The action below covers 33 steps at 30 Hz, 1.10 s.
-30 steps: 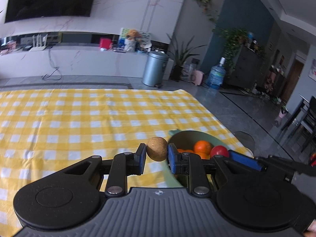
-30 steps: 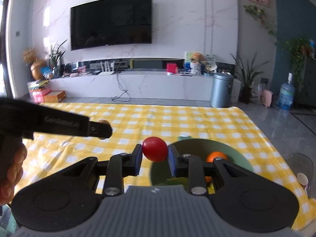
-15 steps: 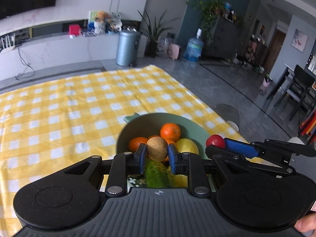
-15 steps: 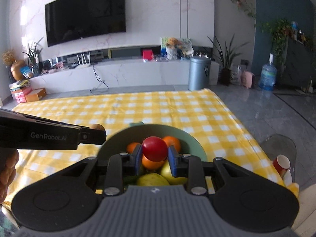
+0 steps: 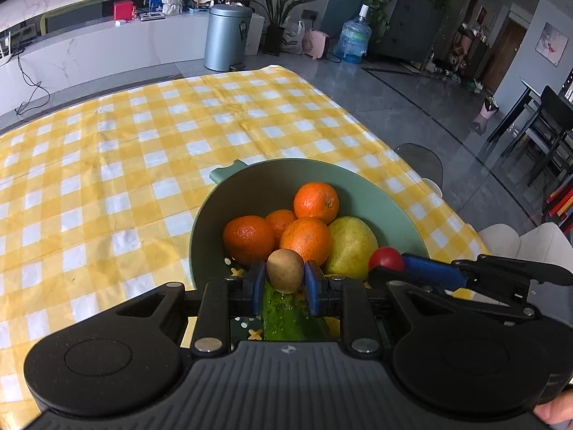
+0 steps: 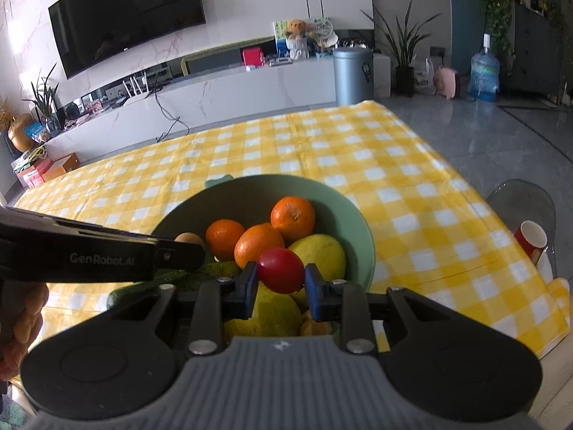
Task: Organize fruits
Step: 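Open both grippers to drop the kiwi and plum into the colander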
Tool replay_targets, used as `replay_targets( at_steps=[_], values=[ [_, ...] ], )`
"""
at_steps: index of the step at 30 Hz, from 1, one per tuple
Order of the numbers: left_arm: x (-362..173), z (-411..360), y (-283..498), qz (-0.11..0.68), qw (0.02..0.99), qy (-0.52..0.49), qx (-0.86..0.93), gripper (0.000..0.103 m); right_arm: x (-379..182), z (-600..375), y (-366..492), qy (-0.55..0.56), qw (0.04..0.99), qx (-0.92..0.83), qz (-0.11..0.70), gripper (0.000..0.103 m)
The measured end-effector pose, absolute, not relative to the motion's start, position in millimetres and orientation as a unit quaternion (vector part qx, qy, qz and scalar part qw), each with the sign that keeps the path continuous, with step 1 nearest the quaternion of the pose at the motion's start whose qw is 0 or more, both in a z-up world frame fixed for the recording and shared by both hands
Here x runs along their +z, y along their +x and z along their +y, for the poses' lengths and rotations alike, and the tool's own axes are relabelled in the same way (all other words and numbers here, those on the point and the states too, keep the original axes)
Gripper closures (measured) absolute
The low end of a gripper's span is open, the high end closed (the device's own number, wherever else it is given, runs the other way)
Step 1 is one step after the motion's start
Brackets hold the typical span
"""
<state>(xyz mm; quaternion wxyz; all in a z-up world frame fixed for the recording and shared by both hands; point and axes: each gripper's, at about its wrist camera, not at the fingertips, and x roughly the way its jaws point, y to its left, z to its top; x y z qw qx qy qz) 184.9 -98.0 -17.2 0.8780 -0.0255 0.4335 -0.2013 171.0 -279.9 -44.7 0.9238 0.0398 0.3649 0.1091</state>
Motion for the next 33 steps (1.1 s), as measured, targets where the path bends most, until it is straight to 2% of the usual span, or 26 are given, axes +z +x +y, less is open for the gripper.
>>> replay_targets(
  at_steps=[16,19,21,23,25,27,31,33],
  values=[
    [-32.5,-111.2,201.2,0.456,0.869,-0.01,-0.193,0.075,-54.3,-275.6,182.1,0.045,0.909,0.113,0.4,0.078],
    [-32.3,-111.6,200.5,0.455,0.87,-0.007,-0.193,0.075,-55.9,-275.5,184.4,0.045,0.906,0.111,0.407,0.075],
    [-32.0,-111.5,200.7,0.457,0.869,-0.01,-0.191,0.069,-56.3,-276.5,184.9,0.048,0.905,0.111,0.407,0.075],
    [-31.8,-110.9,200.1,0.458,0.868,-0.015,-0.191,0.056,-56.1,-276.9,185.1,0.05,0.905,0.112,0.406,0.074],
    [-28.5,-109.9,196.3,0.45,0.871,-0.016,-0.196,0.051,-55.7,-277.2,184.8,0.053,0.906,0.112,0.405,0.066],
    [-23.0,-108.8,192.4,0.44,0.877,-0.011,-0.191,0.047,-54.5,-276.9,183.4,0.052,0.907,0.115,0.402,0.049],
    [-7.6,-103.3,182.3,0.418,0.89,-0.006,-0.182,0.041,-49.4,-278.6,176.4,0.056,0.915,0.118,0.382,0.04],
    [1.3,-99.7,175.6,0.405,0.897,-0.009,-0.179,0.037,-46.0,-281.1,171.7,0.062,0.921,0.122,0.366,0.031]
  ],
)
